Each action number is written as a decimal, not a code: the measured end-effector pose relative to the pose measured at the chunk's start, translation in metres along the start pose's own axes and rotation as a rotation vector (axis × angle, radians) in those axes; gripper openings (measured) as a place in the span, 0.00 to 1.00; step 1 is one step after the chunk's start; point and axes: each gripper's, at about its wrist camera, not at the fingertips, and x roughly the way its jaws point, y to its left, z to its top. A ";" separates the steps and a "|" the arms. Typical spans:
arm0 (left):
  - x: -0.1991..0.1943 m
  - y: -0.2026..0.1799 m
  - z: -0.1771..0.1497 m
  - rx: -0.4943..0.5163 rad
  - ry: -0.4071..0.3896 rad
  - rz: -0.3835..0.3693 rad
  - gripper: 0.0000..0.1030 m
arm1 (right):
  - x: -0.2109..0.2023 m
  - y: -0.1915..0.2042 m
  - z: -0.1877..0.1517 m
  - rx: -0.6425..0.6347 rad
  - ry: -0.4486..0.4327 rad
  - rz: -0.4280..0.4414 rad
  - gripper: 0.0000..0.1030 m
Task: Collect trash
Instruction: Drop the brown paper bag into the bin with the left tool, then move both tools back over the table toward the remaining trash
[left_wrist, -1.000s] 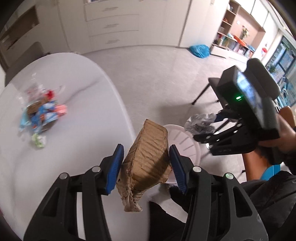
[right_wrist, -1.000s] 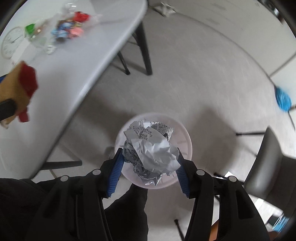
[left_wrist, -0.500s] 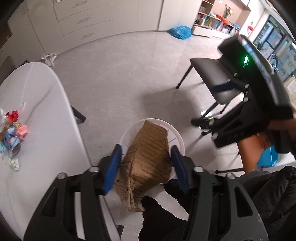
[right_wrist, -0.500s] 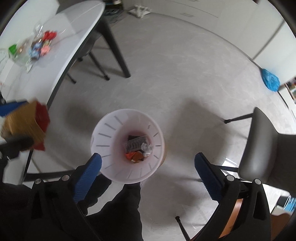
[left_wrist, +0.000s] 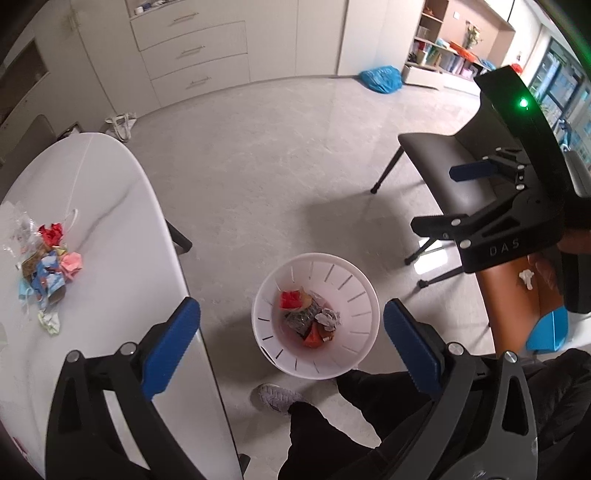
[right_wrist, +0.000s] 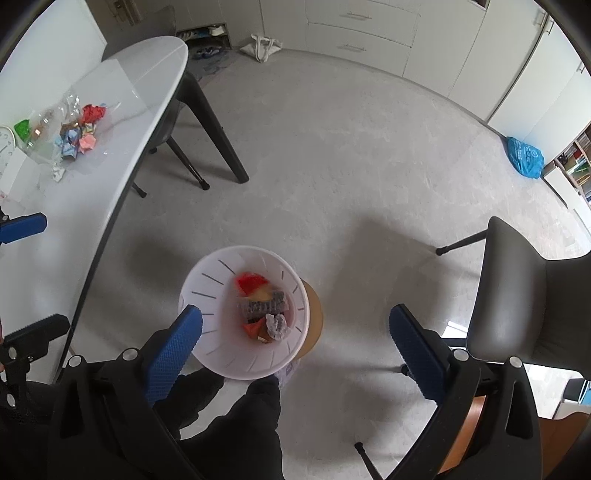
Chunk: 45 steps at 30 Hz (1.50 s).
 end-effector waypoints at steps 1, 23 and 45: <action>-0.003 0.001 -0.001 -0.001 -0.005 0.004 0.92 | -0.001 0.002 0.000 -0.003 -0.002 0.003 0.97; -0.060 0.099 -0.049 -0.232 -0.081 0.184 0.92 | -0.035 0.100 0.036 -0.137 -0.123 0.082 0.97; -0.029 0.261 -0.084 -0.537 -0.054 0.316 0.92 | -0.029 0.186 0.078 -0.206 -0.115 0.153 0.97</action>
